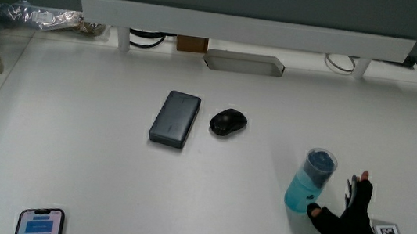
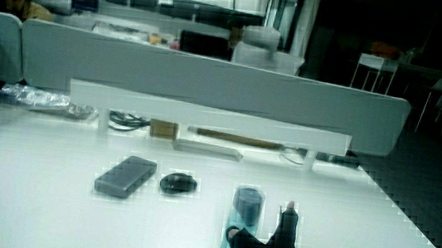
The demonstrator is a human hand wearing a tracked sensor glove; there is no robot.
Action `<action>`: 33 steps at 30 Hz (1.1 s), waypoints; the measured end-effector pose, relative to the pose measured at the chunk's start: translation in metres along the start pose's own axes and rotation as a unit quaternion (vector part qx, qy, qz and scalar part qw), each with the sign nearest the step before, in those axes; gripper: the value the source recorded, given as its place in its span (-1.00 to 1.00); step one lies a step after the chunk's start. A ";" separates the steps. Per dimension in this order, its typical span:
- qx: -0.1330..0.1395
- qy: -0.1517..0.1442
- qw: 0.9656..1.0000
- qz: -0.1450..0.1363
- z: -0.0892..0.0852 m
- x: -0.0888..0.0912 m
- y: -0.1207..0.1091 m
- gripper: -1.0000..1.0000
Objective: Pick cleaning spray
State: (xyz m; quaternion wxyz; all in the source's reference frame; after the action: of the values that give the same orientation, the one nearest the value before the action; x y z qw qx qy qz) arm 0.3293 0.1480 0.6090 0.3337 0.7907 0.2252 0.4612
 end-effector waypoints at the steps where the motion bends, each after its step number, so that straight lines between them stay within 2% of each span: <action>1: 0.008 -0.007 1.000 0.010 -0.001 -0.006 -0.002 0.00; 2: 0.001 -0.006 1.000 -0.003 -0.003 0.000 0.003 0.00; 3: 0.011 -0.002 1.000 -0.007 -0.005 -0.004 0.002 0.00; 5: 0.007 0.017 1.000 -0.011 -0.010 0.004 0.009 0.00; 6: 0.005 0.019 1.000 -0.011 -0.012 0.002 0.010 0.00; 8: 0.025 0.028 0.999 -0.012 -0.016 0.002 0.009 0.00; 9: 0.022 0.021 0.999 -0.009 -0.018 0.002 0.009 0.00; 14: 0.049 0.004 0.999 -0.018 -0.022 -0.002 0.007 0.26; 15: 0.047 0.002 0.999 -0.017 -0.023 0.000 0.007 0.32; 20: 0.089 -0.008 0.996 -0.017 -0.031 -0.002 0.003 0.58; 22: 0.094 -0.013 0.995 -0.018 -0.030 0.000 0.004 0.68; 23: 0.106 -0.012 0.994 -0.022 -0.028 0.001 0.003 0.74; 25: 0.108 -0.013 0.994 -0.015 -0.027 0.000 0.001 0.84; 28: 0.119 0.001 0.993 -0.009 -0.025 0.000 0.002 1.00; 33: 0.117 0.006 0.993 -0.002 -0.025 -0.006 0.001 1.00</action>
State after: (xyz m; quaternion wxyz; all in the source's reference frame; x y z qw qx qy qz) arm 0.3046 0.1516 0.6155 0.2384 0.8212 0.2815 0.4354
